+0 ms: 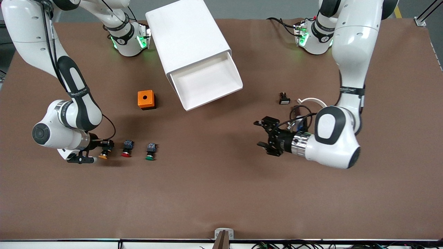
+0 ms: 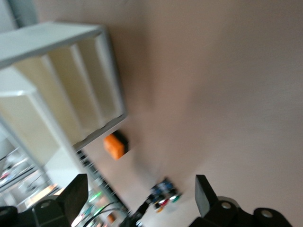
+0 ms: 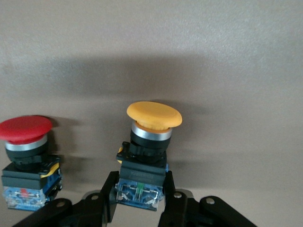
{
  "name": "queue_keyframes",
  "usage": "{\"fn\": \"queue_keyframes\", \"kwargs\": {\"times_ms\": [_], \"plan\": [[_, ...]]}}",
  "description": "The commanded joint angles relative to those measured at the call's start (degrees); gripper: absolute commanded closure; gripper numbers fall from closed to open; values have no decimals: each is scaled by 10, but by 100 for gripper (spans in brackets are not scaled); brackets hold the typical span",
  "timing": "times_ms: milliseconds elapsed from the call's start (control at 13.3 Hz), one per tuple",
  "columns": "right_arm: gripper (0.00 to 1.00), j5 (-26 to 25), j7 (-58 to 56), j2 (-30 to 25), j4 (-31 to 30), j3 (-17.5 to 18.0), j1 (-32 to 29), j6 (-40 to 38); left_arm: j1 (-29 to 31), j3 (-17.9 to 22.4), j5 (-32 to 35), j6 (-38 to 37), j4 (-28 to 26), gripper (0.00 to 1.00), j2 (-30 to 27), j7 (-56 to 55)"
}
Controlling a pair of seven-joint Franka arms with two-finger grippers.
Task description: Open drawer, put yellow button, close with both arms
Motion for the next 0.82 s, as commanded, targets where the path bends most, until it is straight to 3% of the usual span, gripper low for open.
{"fn": "queue_keyframes", "kwargs": {"times_ms": [0,300,600,750], "plan": [[99,10,2,-26,7,-1,1,-19,-9,38,66,-2,4,1,-28,32],[100,9,12,-69,54,-2,1,-124,-4,48,194,-2,4,1,-79,176],[100,5,121,-105,117,0,7,-257,2,64,267,-3,4,1,-122,361],[100,4,191,-129,122,0,42,-276,-1,63,325,-9,1,1,-141,425]]}}
